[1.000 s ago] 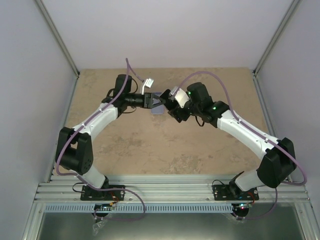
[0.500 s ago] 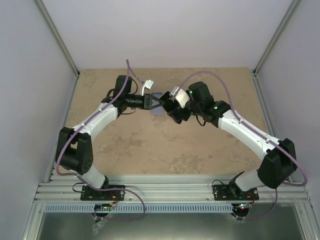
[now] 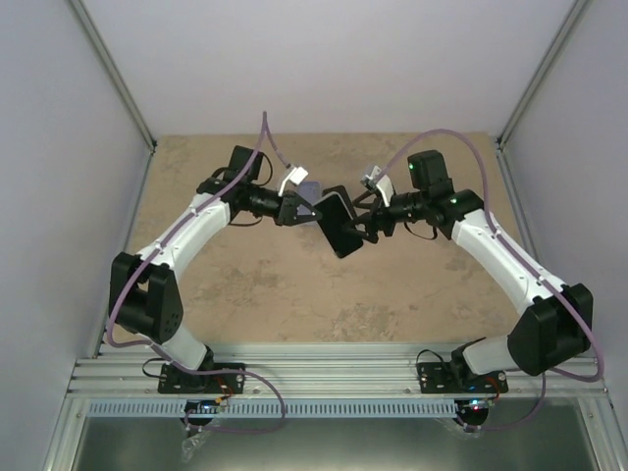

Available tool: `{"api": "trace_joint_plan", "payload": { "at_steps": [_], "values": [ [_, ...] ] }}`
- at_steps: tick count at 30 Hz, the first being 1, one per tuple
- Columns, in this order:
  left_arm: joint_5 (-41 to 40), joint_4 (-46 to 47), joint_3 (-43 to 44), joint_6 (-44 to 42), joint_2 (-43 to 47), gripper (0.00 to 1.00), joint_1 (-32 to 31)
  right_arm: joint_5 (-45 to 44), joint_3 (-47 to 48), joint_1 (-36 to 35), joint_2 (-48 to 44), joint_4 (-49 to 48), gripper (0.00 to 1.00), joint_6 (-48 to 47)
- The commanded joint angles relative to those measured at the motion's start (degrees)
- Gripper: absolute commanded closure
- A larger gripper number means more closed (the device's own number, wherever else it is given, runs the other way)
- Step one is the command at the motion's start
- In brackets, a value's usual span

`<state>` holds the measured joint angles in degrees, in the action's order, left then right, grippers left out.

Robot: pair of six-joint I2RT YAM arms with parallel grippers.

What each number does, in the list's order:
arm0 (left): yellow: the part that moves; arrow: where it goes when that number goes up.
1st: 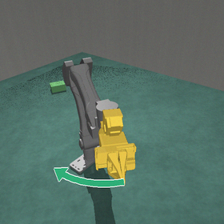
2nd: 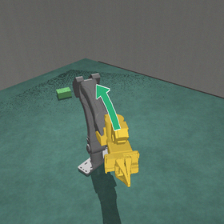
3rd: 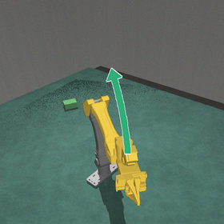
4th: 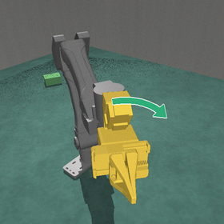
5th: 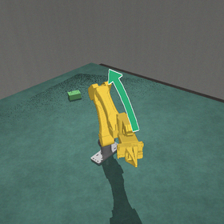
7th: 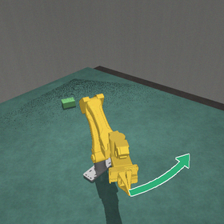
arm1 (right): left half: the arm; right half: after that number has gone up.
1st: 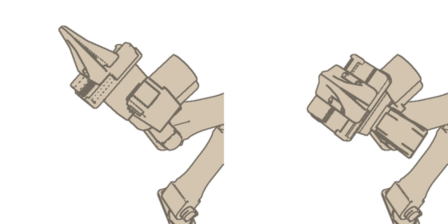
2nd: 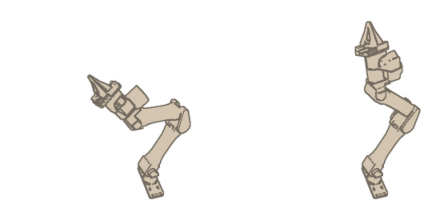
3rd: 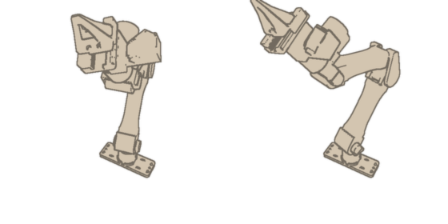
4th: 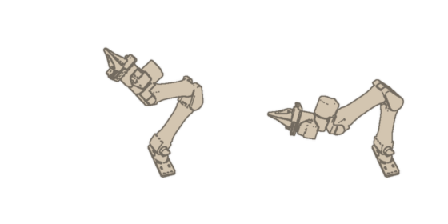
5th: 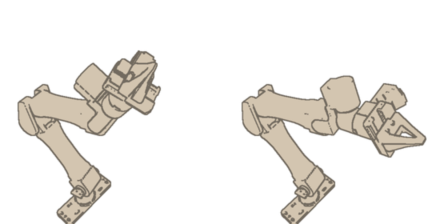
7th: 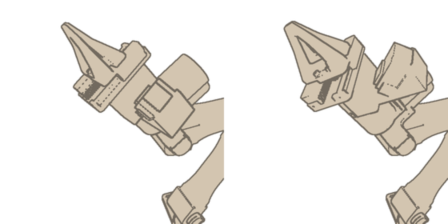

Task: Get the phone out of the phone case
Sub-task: Pick up the phone at the center of the board.

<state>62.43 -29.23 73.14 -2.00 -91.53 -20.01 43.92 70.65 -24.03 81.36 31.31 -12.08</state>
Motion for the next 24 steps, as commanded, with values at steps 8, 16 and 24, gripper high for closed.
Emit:
{"api": "trace_joint_plan", "payload": {
  "at_steps": [8, 16, 24],
  "values": [
    [3.4, -15.8, 6.5, -20.6, 0.6, 1.00, -6.7, 12.8, -3.1, -0.4, -0.9, -0.3, 0.32, 6.3],
    [2.5, -18.3, 9.0, -22.1, -0.2, 1.00, -7.1, 13.8, -4.4, -1.8, -1.3, 0.1, 0.63, 6.0],
    [2.1, -19.5, 11.3, -22.4, -0.9, 0.99, -7.2, 15.0, -3.5, -2.0, -1.2, -0.3, 0.99, 7.4]
  ]
}}
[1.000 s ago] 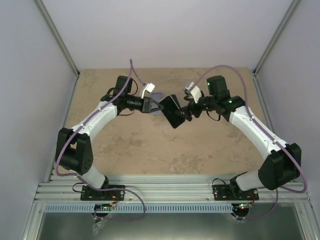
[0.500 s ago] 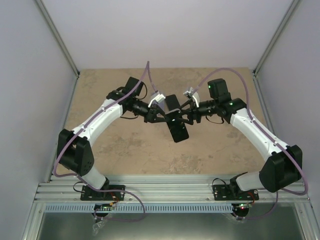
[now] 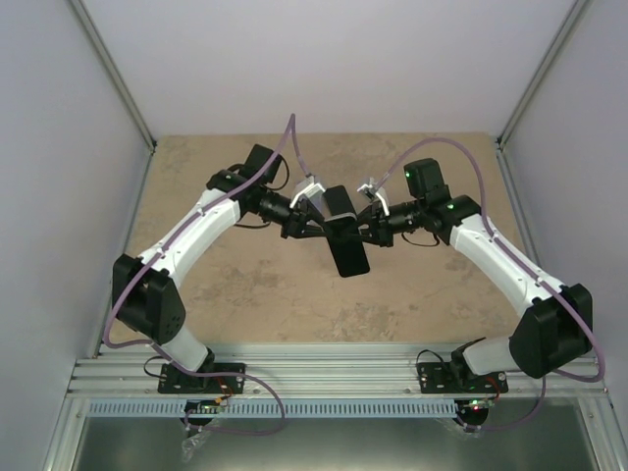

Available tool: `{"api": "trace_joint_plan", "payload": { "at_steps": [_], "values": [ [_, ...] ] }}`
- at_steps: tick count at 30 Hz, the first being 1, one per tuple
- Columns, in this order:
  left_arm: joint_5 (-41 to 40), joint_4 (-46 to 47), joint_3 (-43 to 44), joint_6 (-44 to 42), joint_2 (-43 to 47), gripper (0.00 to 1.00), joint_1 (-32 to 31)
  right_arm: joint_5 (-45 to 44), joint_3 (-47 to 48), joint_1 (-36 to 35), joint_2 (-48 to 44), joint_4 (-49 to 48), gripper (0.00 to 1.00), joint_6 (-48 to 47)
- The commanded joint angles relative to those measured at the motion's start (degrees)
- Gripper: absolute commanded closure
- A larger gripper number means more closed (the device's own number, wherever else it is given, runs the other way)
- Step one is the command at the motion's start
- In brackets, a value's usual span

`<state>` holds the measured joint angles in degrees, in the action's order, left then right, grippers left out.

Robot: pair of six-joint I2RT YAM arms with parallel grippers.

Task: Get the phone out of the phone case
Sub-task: Pick up the phone at the center of the board, then remove the phone case from the phone.

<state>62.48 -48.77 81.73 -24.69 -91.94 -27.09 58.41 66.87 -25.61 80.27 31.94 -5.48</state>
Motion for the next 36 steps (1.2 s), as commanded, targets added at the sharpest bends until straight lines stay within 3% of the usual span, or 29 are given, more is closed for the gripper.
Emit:
{"api": "trace_joint_plan", "payload": {
  "at_steps": [1, 4, 6, 15, 20, 26, 36],
  "values": [
    [2.0, 1.0, 2.8, 1.5, -0.5, 0.92, -0.1, 0.8, 0.6, -0.4, -0.2, -1.2, 0.99, 1.1],
    [1.9, 4.7, 3.0, 6.0, 0.1, 0.64, 0.1, 2.4, 2.8, -0.2, 0.3, -1.8, 0.99, 2.3],
    [2.7, 7.5, 3.0, 9.9, 0.6, 0.54, 0.9, 4.2, 4.8, 0.8, 1.1, -2.7, 0.99, 3.5],
    [5.0, 20.5, -0.7, 20.6, 5.3, 0.30, 5.2, 13.0, 9.2, 7.9, 2.7, -21.6, 0.99, 24.9],
    [3.8, 32.3, -7.4, 28.1, 10.1, 0.28, 5.2, 14.8, 8.6, 10.0, 2.0, -32.9, 0.99, 37.2],
    [4.6, 45.8, -16.8, 35.4, 14.9, 0.35, 4.9, 15.5, 8.7, 10.1, 0.3, -40.9, 1.00, 44.0],
    [2.1, 46.4, -18.2, 35.3, 15.1, 0.43, -1.1, 13.9, 6.6, 10.1, 0.3, -46.6, 0.99, 51.2]
  ]
}}
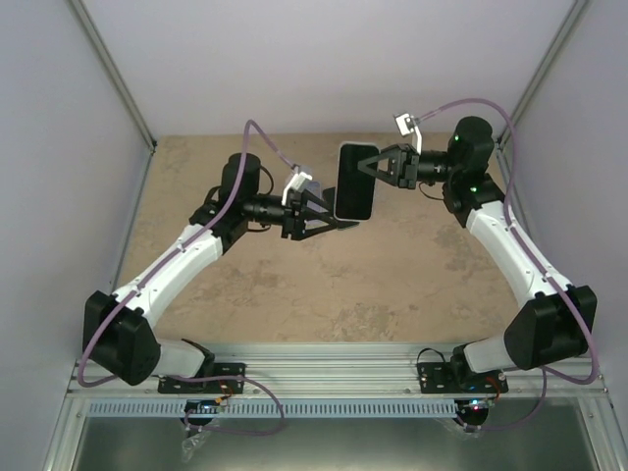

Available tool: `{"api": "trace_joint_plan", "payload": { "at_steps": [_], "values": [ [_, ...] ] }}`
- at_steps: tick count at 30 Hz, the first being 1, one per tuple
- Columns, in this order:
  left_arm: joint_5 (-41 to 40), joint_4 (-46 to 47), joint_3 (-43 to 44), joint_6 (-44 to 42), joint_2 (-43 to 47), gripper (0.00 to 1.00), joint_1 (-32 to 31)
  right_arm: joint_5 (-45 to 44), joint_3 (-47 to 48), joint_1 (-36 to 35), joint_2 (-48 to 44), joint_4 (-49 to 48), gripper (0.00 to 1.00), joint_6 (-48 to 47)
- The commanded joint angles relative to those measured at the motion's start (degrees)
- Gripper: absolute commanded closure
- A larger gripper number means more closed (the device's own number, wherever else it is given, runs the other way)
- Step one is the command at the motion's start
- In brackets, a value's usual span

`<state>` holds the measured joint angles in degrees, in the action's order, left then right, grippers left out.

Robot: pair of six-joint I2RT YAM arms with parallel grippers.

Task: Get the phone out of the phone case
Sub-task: Remove the phone case from the phone.

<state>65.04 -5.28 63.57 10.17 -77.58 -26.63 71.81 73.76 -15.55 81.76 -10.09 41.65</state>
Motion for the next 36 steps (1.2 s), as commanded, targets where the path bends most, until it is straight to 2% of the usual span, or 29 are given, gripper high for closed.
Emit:
{"api": "trace_joint_plan", "payload": {
  "at_steps": [1, 7, 17, 24, 31, 33, 36],
  "values": [
    [-0.7, 3.1, 0.1, 0.7, 0.5, 0.44, -1.6, 0.5, -0.3, 0.1, -1.2, -4.6, 0.99, 4.2],
    [-1.2, 5.1, 0.4, 2.7, -0.5, 0.55, -1.6, 1.0, -1.0, 0.1, -1.6, -5.6, 0.99, 5.5],
    [-3.9, 1.5, 0.1, -2.5, -0.9, 0.73, -1.6, 3.3, -3.1, 0.1, -2.3, -12.1, 0.99, 10.8],
    [-3.1, -1.0, -0.1, -7.2, -1.0, 0.73, -1.6, 4.5, -4.0, 0.1, -2.5, -16.3, 0.99, 15.0],
    [-1.8, -0.2, 0.2, -6.7, -1.0, 0.70, -1.6, 4.6, -4.9, 0.1, -2.9, -16.3, 1.00, 15.0],
    [-2.2, -0.1, 0.1, -6.5, -1.1, 0.73, -1.6, 4.7, -4.9, 0.1, -2.9, -16.3, 0.99, 15.1],
    [-3.7, -0.7, -0.2, -7.4, -1.0, 0.83, -1.5, 5.0, -5.2, 0.1, -3.0, -18.0, 0.99, 16.6]
  ]
}}
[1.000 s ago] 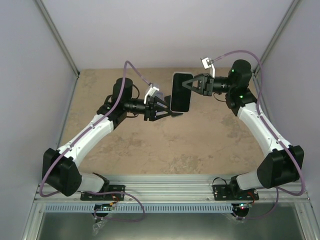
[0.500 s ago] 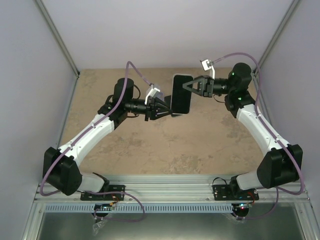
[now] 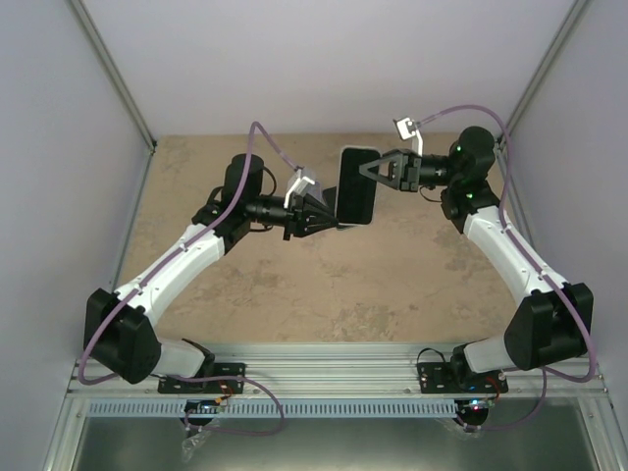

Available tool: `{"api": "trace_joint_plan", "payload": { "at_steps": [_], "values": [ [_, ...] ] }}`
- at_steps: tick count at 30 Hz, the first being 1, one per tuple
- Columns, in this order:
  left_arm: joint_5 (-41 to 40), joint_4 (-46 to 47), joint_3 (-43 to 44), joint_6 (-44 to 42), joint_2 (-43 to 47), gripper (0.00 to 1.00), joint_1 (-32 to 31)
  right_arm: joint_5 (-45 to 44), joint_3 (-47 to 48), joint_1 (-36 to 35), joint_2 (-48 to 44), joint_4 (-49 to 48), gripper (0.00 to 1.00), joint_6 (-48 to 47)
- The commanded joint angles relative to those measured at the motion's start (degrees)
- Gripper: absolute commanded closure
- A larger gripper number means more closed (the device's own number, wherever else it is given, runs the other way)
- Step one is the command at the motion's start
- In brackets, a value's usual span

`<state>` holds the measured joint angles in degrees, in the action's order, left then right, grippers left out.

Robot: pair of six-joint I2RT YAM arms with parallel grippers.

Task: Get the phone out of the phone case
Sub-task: Remove the phone case from the phone.

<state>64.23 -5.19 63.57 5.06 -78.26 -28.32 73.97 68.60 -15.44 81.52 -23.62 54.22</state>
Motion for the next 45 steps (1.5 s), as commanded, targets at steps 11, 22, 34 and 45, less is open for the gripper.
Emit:
{"api": "trace_joint_plan", "payload": {
  "at_steps": [11, 22, 34, 45],
  "values": [
    [-9.0, -3.3, 0.3, -7.9, -0.1, 0.98, 0.1, 4.5, -3.7, -1.7, -3.3, -19.8, 1.00, 17.1],
    [-8.7, -5.3, 0.8, -10.2, 0.2, 0.87, 0.1, 5.6, -5.0, -2.5, -3.4, -22.6, 0.99, 19.4],
    [-0.4, -5.9, 1.6, -9.7, 0.8, 0.75, 0.1, 5.0, -4.7, -2.5, -2.9, -17.4, 0.99, 14.8],
    [-2.5, -7.8, 0.6, -13.0, 1.2, 0.76, 0.1, 5.0, -4.4, -2.5, -2.4, -18.1, 0.99, 15.7]
  ]
}}
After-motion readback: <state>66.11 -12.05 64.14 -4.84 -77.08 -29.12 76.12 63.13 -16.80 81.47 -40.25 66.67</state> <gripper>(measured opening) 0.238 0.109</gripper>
